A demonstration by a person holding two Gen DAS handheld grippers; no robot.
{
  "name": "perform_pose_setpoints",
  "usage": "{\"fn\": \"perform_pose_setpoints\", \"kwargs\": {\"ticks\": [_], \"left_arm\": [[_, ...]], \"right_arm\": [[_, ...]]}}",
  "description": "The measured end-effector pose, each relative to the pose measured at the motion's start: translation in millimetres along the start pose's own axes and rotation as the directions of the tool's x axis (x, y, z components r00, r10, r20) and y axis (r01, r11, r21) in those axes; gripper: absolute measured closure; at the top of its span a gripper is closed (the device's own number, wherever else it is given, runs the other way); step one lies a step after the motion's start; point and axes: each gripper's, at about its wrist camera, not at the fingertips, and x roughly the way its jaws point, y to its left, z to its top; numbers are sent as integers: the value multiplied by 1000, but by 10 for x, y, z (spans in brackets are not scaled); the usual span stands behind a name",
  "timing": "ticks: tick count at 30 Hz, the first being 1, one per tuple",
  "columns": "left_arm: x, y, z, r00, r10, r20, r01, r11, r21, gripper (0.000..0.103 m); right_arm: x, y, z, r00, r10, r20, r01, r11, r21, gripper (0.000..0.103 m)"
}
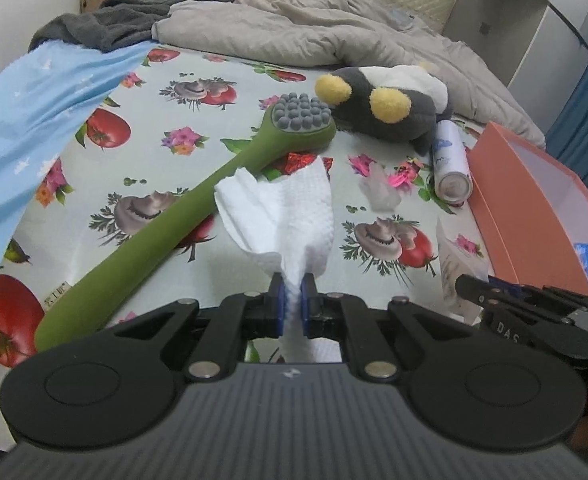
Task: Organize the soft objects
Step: 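Carry the cloth in the left tool and the paper in the right tool over the box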
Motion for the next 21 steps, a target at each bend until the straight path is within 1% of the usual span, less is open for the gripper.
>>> {"fn": "perform_pose_setpoints", "kwargs": {"ticks": [5,8,14,18,21], "left_arm": [[-71,-70,8,1000,-10,-2,10,1000,-4,93],[-115,-125,41,1000,-23,0,23,1000,-7,93],[-231,-284,246,998,-51,26,51,999,3,93],[-339,-460,434,996,-76,52,74,997,30,93],[-407,-697,593,993,-96,70,88,990,108,93]], "right_arm": [[-115,-43,-34,1000,19,8,-19,1000,16,89],[-189,-84,-26,1000,15,20,-16,1000,18,89],[-352,-199,77,999,28,47,-31,998,50,89],[-498,-270,217,996,32,82,-38,997,64,89],[-618,-330,344,993,35,115,-43,997,64,89]]}}
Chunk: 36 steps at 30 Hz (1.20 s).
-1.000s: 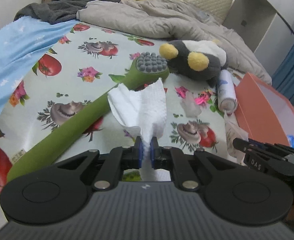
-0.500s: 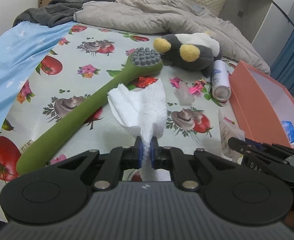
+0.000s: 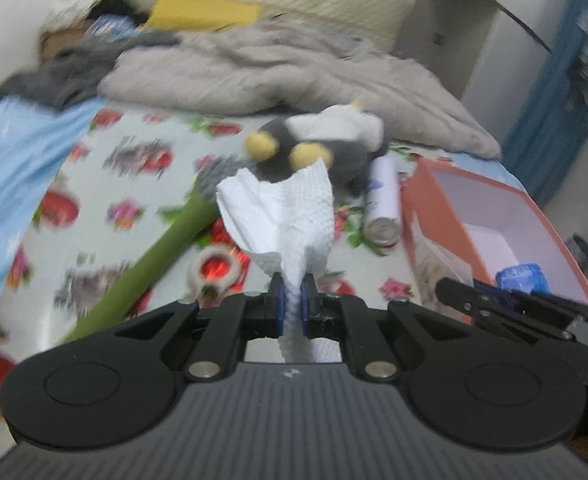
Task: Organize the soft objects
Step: 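Carry the cloth in the left tool and the paper in the right tool over the box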
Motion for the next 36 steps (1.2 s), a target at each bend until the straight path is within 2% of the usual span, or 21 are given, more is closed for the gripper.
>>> {"fn": "perform_pose_setpoints", "kwargs": {"ticks": [6,17,25,29,32,36], "left_arm": [[-61,-334,335,999,-40,38,39,999,21,93],[-149,-1077,699,990,-123,71,117,990,82,93],[-64,-1584,929,981,-179,80,169,978,119,93],[133,-1877,962,976,-214,31,208,968,140,93],[338,-2031,987,965,-260,-35,263,957,122,93],[652,-2243,940,963,-250,-104,263,955,137,93]], "right_arm": [[-213,-126,284,998,-8,61,8,1000,-4,89],[-573,-558,741,986,-61,157,59,998,17,89],[-764,-964,963,974,-102,203,95,995,45,89],[-769,-1242,1013,969,-139,206,127,989,71,89],[-720,-1460,1012,969,-171,179,155,983,104,89],[-577,-1785,932,973,-209,102,191,968,163,89]]}}
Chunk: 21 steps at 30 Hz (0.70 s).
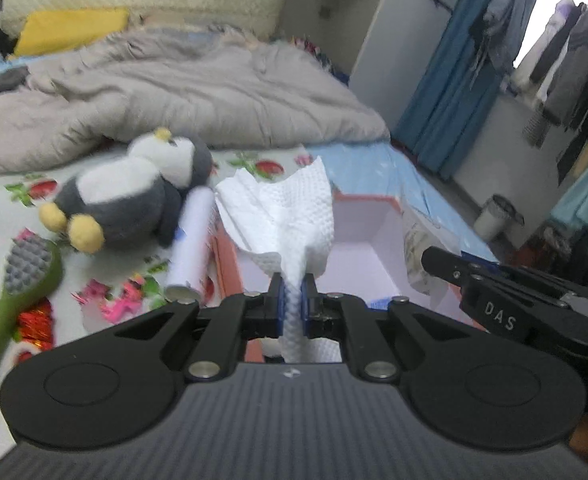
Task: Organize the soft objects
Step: 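Carry the cloth in the left tool and the paper in the right tool over the box, then open the left tool to drop the cloth while the right tool releases the paper into the box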
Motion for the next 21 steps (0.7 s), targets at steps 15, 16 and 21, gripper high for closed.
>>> {"fn": "perform_pose_setpoints", "kwargs": {"ticks": [15,16,21], "left_arm": [[1079,-131,-132,975,-6,-220,11,1000,21,93],[1115,-137,-146,974,-10,-225,16,1000,24,93],[1135,-170,-192,975,-31,-219,37,999,26,93]], "right_arm": [[687,-451,-438,959,-61,-277,81,995,58,89],[709,-467,-456,957,-66,-284,86,995,59,89],[797,-566,-544,947,-71,-312,101,992,82,89]]}}
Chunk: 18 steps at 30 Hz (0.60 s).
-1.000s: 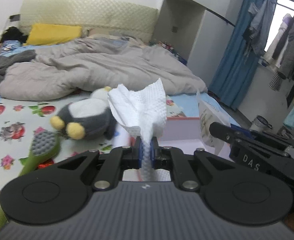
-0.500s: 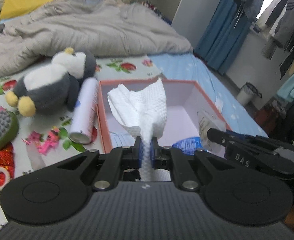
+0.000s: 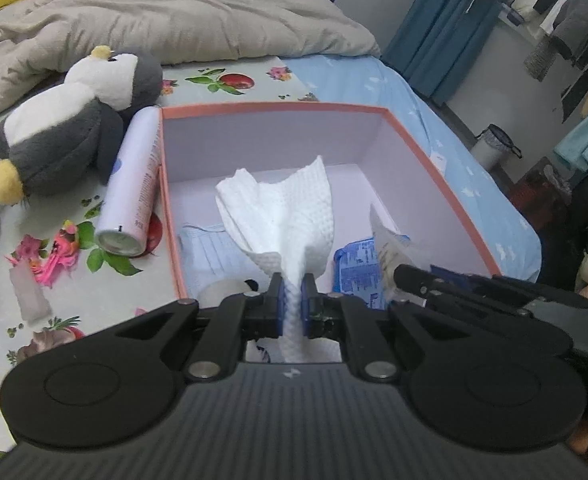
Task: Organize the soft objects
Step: 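Open the left tool to drop the cloth while the right tool releases the paper into the box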
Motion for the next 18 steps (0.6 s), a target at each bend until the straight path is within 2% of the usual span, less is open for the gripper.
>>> {"fn": "perform_pose_setpoints", "kwargs": {"ticks": [4,6,8,13,18], "left_arm": [[5,-13,0,1000,24,13,-24,1000,4,92],[-11,-13,3,1000,22,15,-22,1000,7,84],[-40,-17,5,999,25,23,-25,1000,9,83],[-206,-36,27,998,25,57,-26,1000,13,83],[-579,-101,43,989,27,146,-32,999,35,83]], "right_arm": [[33,-33,-29,1000,-4,-9,4,1000,3,87],[34,-49,-17,1000,-5,-7,5,1000,10,77],[41,-66,-2,1000,-21,-5,21,1000,22,72],[-21,-95,18,1000,-17,17,16,999,46,72],[-259,-44,78,997,-7,73,5,999,37,72]]}}
